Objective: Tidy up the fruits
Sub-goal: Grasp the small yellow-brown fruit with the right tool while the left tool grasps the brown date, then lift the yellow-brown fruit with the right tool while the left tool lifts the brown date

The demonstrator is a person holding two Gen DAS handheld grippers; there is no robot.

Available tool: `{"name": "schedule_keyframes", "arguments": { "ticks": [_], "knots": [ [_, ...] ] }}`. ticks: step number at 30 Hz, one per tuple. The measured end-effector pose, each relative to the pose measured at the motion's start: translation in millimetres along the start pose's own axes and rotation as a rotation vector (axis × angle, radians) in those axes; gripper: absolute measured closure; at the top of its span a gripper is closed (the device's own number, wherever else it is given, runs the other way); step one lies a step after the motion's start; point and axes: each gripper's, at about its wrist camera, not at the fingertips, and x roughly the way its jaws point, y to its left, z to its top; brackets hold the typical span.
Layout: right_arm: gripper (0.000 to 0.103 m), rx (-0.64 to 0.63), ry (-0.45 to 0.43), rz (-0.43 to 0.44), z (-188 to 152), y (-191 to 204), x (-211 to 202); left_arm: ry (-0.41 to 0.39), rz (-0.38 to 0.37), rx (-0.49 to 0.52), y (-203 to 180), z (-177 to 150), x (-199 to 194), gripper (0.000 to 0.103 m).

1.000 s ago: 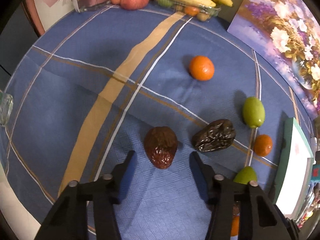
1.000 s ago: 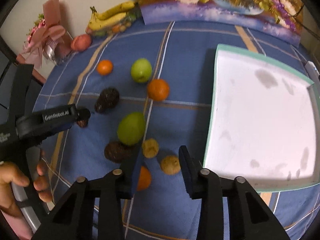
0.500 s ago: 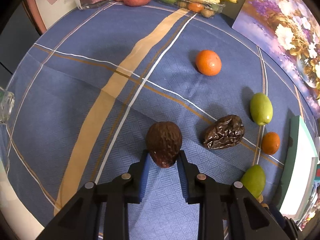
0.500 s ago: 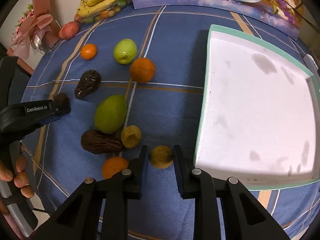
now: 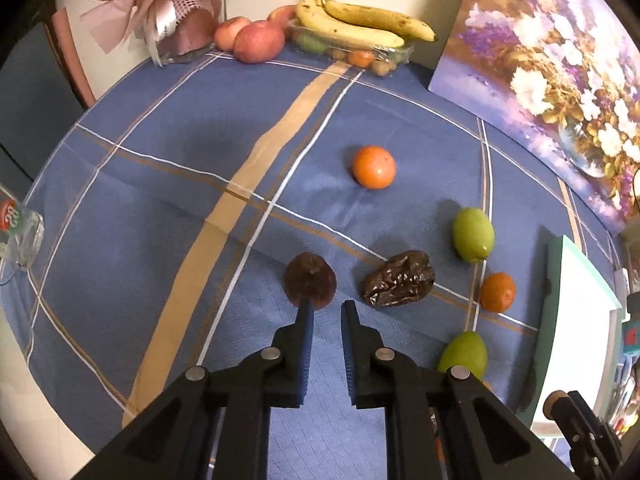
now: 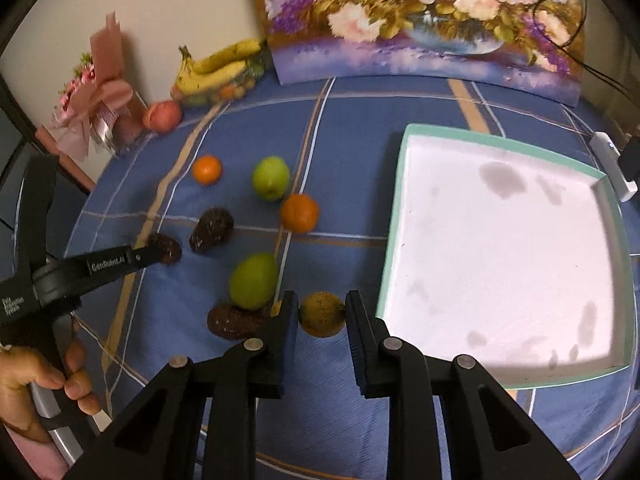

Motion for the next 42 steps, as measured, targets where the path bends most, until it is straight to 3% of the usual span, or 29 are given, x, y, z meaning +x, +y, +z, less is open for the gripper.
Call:
{"name": "schedule_keyframes", "arguments": {
  "ticks": [6,9,13,15,20,23,24,28,29,36,40,41,42],
  "knots": [
    [0.078,0.043,-0.001,-0.003,0,-16,-2,-0.025,0.051,-0.064,15,5,11,0.087],
    [0.078,0.056,0.001,0.01,1,-19,1,-0.038,0.028,-0.085,19,13,21,0.085],
    [0.078,0.07,0.01,0.037,1,-20,5,-0.054,0.051,-0.089,19,22,32,0.072],
    [0.078,0.081,0.011,0.048,3,-22,7,-0.077,0.061,-0.08,16,26,35,0.057],
    [0.078,0.103,0.013,0.079,6,-25,10,-0.099,0.066,-0.051,9,37,47,0.054],
    [0.078,0.114,0.016,0.101,7,-27,12,-0.098,0.059,-0.037,3,40,52,0.057],
    [0.078,0.117,0.017,0.106,8,-28,12,-0.102,0.072,-0.026,0,41,53,0.062],
    [0.078,0.129,0.019,0.127,9,-32,13,-0.1,0.138,0.031,-12,42,53,0.065],
    [0.078,0.132,0.02,0.133,9,-33,13,-0.108,0.15,0.028,-13,42,52,0.073],
    [0.078,0.138,0.022,0.159,8,-38,14,-0.146,0.187,-0.036,-13,37,29,0.073],
    [0.078,0.137,0.024,0.164,7,-44,14,-0.139,0.158,-0.114,-4,31,25,0.074],
    [0.078,0.141,0.022,0.166,7,-46,14,-0.148,0.148,-0.126,-2,29,21,0.081],
    [0.078,0.145,0.02,0.167,7,-47,14,-0.159,0.144,-0.131,-2,28,17,0.097]
  ]
}}
